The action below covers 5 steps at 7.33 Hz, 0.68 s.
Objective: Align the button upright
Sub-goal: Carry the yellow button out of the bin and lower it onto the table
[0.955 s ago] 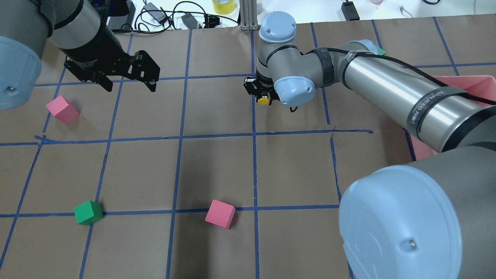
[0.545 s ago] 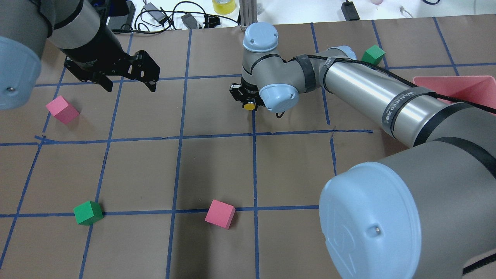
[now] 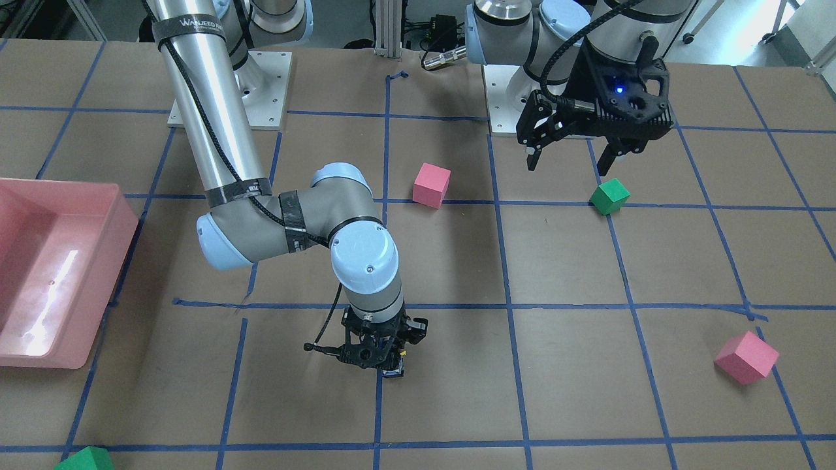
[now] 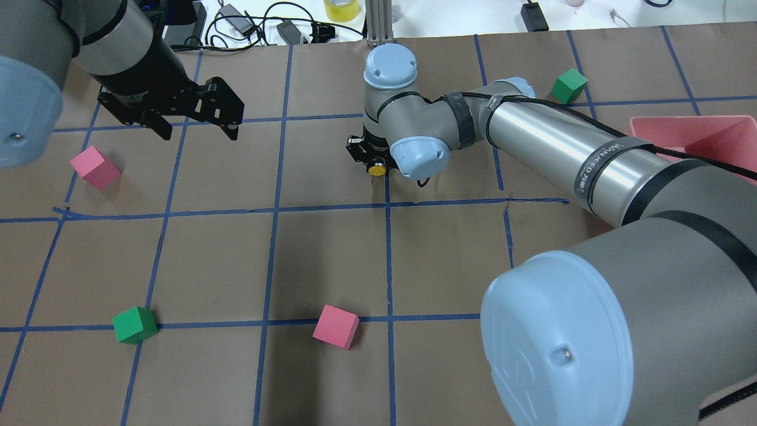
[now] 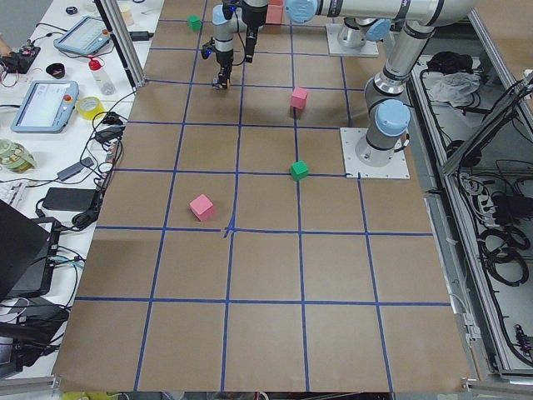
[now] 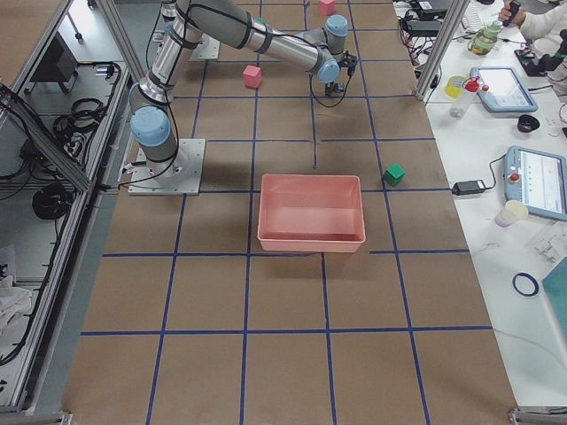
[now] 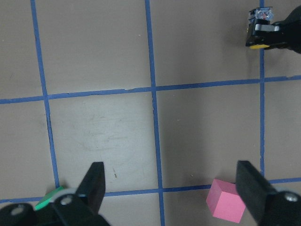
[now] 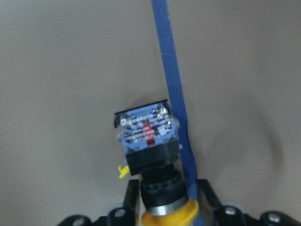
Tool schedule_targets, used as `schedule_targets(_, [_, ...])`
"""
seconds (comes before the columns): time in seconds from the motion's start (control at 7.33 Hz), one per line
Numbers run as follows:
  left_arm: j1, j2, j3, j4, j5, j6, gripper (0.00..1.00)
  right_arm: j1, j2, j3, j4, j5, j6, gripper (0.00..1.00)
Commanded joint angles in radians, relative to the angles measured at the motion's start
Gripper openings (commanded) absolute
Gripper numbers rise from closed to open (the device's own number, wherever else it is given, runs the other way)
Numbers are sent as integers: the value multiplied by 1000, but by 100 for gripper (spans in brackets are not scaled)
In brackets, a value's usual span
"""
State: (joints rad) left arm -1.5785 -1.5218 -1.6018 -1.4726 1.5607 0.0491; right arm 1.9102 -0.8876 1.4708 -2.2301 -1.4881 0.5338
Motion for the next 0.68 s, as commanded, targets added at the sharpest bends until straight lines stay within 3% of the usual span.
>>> schedule_targets(0.0, [0, 0, 0, 0, -1, 0, 100, 1, -14, 16, -11, -4, -41, 100])
schedule_targets(0.55, [0, 0, 0, 0, -1, 0, 100, -38, -143, 34, 79, -15, -153, 100])
